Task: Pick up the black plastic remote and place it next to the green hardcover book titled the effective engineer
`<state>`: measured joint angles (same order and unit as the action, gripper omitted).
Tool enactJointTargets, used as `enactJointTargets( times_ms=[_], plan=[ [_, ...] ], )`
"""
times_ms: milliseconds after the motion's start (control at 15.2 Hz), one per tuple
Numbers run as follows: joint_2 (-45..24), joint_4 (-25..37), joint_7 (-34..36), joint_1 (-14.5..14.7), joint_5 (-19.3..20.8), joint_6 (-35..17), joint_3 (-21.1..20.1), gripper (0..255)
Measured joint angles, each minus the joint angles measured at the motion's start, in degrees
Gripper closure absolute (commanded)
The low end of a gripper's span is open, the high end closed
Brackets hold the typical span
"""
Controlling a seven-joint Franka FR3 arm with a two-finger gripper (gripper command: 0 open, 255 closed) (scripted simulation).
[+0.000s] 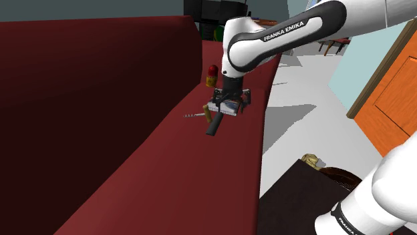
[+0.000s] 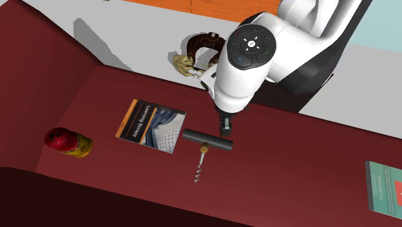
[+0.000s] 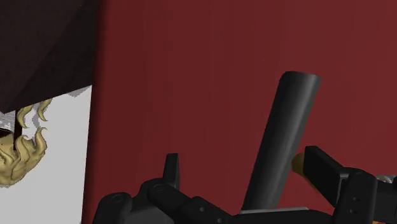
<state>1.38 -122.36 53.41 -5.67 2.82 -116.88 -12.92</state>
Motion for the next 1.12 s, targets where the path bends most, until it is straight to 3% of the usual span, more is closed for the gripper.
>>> enactJointTargets(
  times_ms=[528, 726, 924, 1122],
  plan=[
    [-16.96, 14.55, 17.00, 0.35, 3.33, -1.61, 1.93, 0],
    [-17.82, 14.42, 17.97, 0.06, 4.00, -3.38, 2.70, 0],
    [-19.59, 13.44, 18.20, -0.27, 7.77, -6.13, 2.70, 0],
    [-20.64, 13.24, 18.58, -0.35, 5.47, -6.13, 1.59, 0]
  ],
)
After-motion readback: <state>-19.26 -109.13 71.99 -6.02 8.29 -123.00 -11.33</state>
